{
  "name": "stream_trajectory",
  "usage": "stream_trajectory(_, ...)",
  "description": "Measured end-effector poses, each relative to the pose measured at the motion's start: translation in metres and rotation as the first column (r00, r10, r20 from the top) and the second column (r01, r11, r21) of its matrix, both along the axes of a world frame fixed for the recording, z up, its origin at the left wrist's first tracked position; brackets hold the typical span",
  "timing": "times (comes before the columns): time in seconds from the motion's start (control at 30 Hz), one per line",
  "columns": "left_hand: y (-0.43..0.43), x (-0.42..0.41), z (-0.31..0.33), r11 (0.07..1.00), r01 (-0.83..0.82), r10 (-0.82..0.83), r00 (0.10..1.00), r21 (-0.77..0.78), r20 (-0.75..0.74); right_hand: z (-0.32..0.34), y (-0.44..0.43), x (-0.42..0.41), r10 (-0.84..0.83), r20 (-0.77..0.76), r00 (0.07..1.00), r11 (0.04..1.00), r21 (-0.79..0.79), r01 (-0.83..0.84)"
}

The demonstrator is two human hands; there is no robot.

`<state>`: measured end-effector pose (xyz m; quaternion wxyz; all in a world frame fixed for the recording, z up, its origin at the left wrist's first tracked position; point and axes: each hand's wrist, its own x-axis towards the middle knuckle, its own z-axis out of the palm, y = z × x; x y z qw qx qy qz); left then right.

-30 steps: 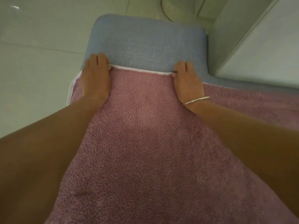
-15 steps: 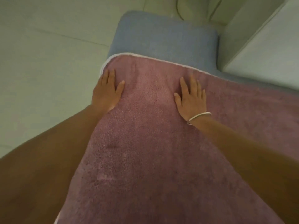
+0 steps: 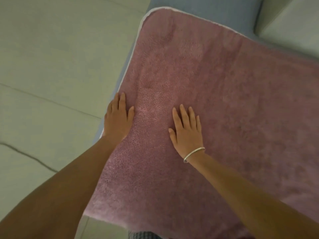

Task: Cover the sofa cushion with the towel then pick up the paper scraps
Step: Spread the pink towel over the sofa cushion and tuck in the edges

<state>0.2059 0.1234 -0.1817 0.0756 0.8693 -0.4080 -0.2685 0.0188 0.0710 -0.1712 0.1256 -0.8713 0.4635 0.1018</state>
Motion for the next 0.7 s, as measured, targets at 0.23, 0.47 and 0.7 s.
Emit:
stream_trajectory(0.23,0.103,-0.007,0.011,0.969,-0.236,0.239,0.970,0.073,-0.035,0.002,0.089,-0.058,0.189,0.014,0.982,0.981,-0.052,-0.188)
stream_trajectory(0.47,0.155,0.007,0.016,0.926,-0.291,0.301,0.954,0.241,-0.002,0.007,0.152,-0.112,0.244,0.021,0.970,0.969,-0.035,-0.243)
stream_trajectory(0.7,0.142,0.002,0.016,0.894,-0.358,0.296,0.923,0.270,0.245,0.015,0.174,-0.139,0.088,0.123,0.989,0.995,-0.054,-0.082)
